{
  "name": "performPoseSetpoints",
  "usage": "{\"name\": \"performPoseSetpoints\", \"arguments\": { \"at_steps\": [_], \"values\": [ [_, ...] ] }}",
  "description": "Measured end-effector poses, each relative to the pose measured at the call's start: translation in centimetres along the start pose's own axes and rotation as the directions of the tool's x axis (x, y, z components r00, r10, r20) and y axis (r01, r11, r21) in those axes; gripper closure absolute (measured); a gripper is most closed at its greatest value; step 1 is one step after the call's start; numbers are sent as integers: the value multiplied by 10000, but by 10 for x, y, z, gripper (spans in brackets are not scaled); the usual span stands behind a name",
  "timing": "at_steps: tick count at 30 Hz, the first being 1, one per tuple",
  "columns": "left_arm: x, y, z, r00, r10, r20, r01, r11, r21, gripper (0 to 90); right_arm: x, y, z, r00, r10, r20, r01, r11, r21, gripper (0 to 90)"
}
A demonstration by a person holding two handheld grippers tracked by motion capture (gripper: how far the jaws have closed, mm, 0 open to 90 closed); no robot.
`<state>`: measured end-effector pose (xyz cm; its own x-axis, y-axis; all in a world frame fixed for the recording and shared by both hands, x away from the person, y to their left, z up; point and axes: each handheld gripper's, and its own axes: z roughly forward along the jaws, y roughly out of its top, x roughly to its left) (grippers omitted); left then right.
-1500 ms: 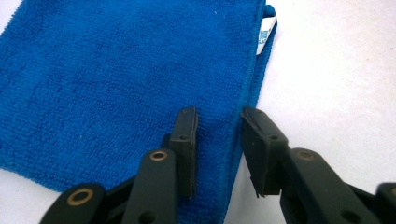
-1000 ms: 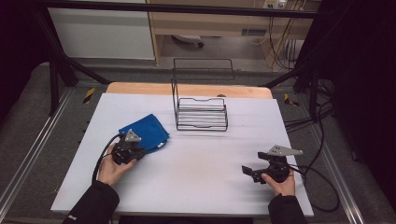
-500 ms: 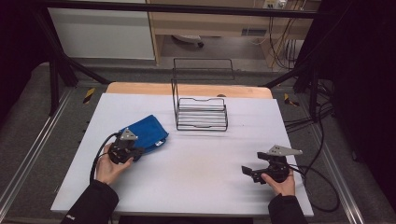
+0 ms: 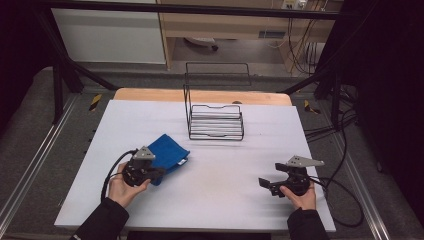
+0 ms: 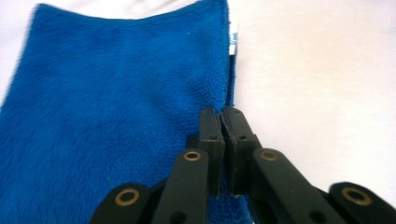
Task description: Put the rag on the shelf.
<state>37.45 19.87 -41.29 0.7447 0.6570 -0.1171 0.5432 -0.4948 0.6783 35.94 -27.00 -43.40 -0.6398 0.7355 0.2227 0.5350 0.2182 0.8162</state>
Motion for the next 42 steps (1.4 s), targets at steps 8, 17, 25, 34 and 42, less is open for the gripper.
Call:
{"name": "performPoseSetpoints", "arguments": {
  "at_steps": [8,17,25,34,42],
  "values": [
    [-21,-5,6,9992,272,287,-277,9995,168,870,1,0,0,10000,20,-19,-19,10000,34,24],
    [-30,-14,11,9990,325,321,-338,9987,392,855,2,1,2,10000,-62,22,61,9999,124,29],
    [-27,-15,4,9996,243,113,-244,9997,64,569,12,12,12,10000,-70,-22,71,9998,162,36],
    [3,-25,-22,9952,-513,-830,482,9981,-382,278,43,42,47,9978,-589,-317,600,9975,365,81],
    [21,-42,-34,9889,-926,-1158,888,9953,-377,107,91,76,106,9894,-1240,-756,1281,9904,518,176]
  ]
}}
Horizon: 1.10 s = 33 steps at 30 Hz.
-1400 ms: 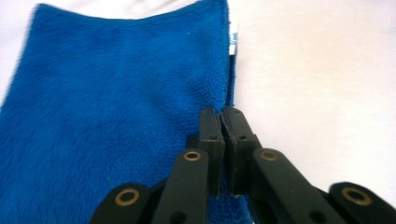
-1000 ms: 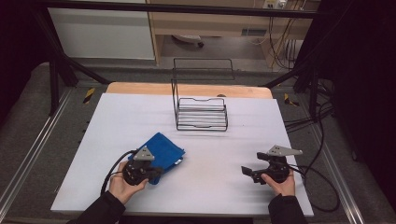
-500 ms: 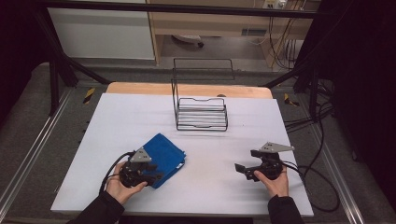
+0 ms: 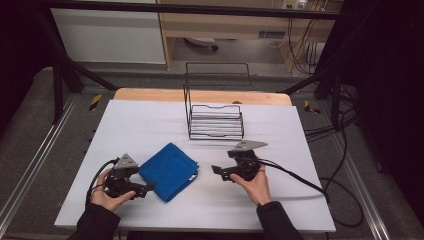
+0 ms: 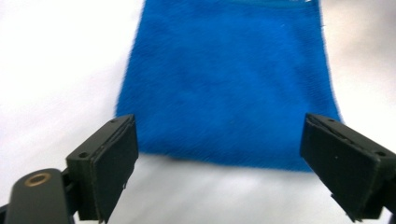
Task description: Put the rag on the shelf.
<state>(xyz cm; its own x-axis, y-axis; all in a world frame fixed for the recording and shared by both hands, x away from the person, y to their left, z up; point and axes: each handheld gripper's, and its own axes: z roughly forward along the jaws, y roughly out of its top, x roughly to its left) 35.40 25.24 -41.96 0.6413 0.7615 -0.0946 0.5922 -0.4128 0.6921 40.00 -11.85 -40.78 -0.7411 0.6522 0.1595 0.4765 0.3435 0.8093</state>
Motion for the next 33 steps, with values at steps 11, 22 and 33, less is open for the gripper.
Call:
{"name": "performPoseSetpoints", "arguments": {
  "at_steps": [11,22,33],
  "values": [
    [18,-5,-7,9986,-474,-248,465,9983,-357,104,21,16,81,9981,-415,-446,464,9922,1154,527],
    [20,-5,-7,9981,-518,-335,504,9978,-421,120,19,11,96,9967,245,-768,-107,9845,1751,780],
    [21,-6,-8,9979,-564,-303,550,9974,-466,128,27,13,84,9943,729,-778,-545,9745,2177,847]
  ]
}}
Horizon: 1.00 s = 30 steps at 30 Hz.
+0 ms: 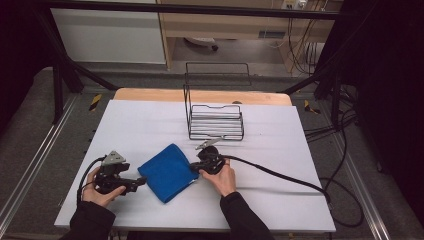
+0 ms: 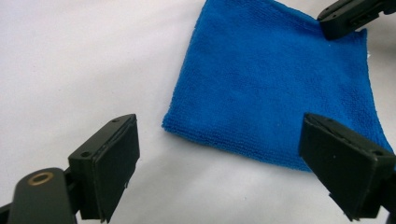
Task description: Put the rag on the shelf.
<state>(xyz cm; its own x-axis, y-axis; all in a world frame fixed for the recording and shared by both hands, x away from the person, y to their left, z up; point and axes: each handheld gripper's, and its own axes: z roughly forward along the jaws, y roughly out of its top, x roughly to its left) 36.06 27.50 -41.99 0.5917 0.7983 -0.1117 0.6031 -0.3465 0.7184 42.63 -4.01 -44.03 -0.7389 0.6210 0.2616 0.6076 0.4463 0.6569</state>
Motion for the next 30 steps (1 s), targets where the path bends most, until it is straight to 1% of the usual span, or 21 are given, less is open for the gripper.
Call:
{"name": "performPoseSetpoints", "arguments": {
  "at_steps": [1,3,4,8,9,10,12,14,16,19,21,22,23,25,29,30],
  "values": [
    [0,0,0,10000,7,6,-7,10000,-4,128,1,-1,0,9996,-80,254,81,10000,-9,753],
    [0,0,0,10000,6,1,-6,10000,0,128,0,-3,3,9987,-255,450,255,9997,13,680],
    [0,0,0,10000,7,-6,-7,10000,-5,128,-1,-4,4,9979,-327,552,326,9995,33,664],
    [1,0,-1,10000,-25,-19,25,10000,-44,128,-1,-4,6,9984,-323,472,323,9995,-1,649],
    [2,0,-1,10000,-24,-48,24,10000,-59,128,-1,-4,6,9988,-295,381,292,9995,80,654],
    [2,0,-1,10000,-40,-79,40,10000,-85,128,0,-4,5,9997,-153,197,149,9997,203,693],
    [2,0,-1,10000,-37,-87,36,10000,-85,128,2,-6,5,9999,-135,105,132,9995,271,723],
    [2,0,-1,9999,-43,-98,42,9999,-92,128,3,-7,5,10000,-28,-32,29,9993,361,777],
    [3,0,-1,9999,-46,-107,45,9999,-93,128,4,-7,4,9996,173,-219,-162,9987,486,829],
    [3,0,-1,9999,-82,-102,81,9999,-120,128,5,-8,3,9995,216,-223,-206,9988,454,847],
    [4,-1,-2,9998,-114,-140,112,9998,-143,128,6,-10,-1,9985,440,-316,-434,9989,198,857],
    [4,-1,-2,9998,-114,-140,112,9998,-143,128,5,-11,-3,9984,454,-347,-454,9990,29,858],
    [4,-1,-2,9998,-139,-142,137,9998,-160,128,5,-11,-7,9982,500,-328,-501,9987,-13,859],
    [4,-1,-2,9998,-155,-153,153,9997,-165,128,6,-11,-15,9988,418,-240,-420,9991,-66,860],
    [4,0,-2,9998,-109,-161,107,9998,-140,127,10,-14,-33,9988,498,11,-497,9984,-256,861],
    [4,0,-2,9998,-107,-163,104,9998,-148,127,11,-16,-37,9982,590,75,-588,9978,-290,860]
  ]
}}
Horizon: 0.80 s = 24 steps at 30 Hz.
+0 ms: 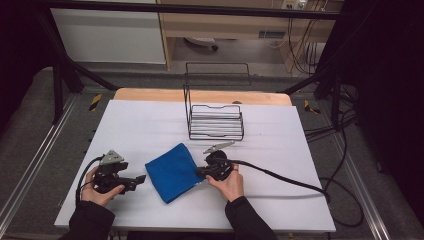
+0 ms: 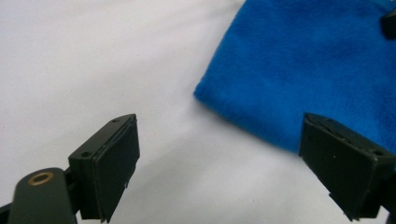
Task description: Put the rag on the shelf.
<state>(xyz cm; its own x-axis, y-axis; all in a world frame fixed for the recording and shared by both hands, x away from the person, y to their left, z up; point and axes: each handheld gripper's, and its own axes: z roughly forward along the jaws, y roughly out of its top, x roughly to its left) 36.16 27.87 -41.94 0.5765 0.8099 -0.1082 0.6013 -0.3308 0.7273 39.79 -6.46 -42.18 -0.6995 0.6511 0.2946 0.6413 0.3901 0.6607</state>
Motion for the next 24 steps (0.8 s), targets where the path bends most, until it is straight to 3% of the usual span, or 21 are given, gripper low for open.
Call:
{"name": "performPoseSetpoints", "arguments": {
  "at_steps": [3,10,18,24],
  "values": [
    [0,0,0,10000,-3,-9,3,10000,-3,127,-1,-4,-8,9998,67,190,-65,9999,-91,860],
    [-1,0,1,10000,20,-14,-20,10000,36,126,-4,-25,-38,9940,775,772,-770,9970,-94,859],
    [-3,0,2,10000,85,0,-85,9999,68,124,-14,-59,-67,9839,1129,1384,-1090,9934,-359,858],
    [-4,-1,4,9999,107,10,-107,9999,108,124,-17,-81,-80,9791,1322,1547,-1255,9907,-523,856]
  ]
}}
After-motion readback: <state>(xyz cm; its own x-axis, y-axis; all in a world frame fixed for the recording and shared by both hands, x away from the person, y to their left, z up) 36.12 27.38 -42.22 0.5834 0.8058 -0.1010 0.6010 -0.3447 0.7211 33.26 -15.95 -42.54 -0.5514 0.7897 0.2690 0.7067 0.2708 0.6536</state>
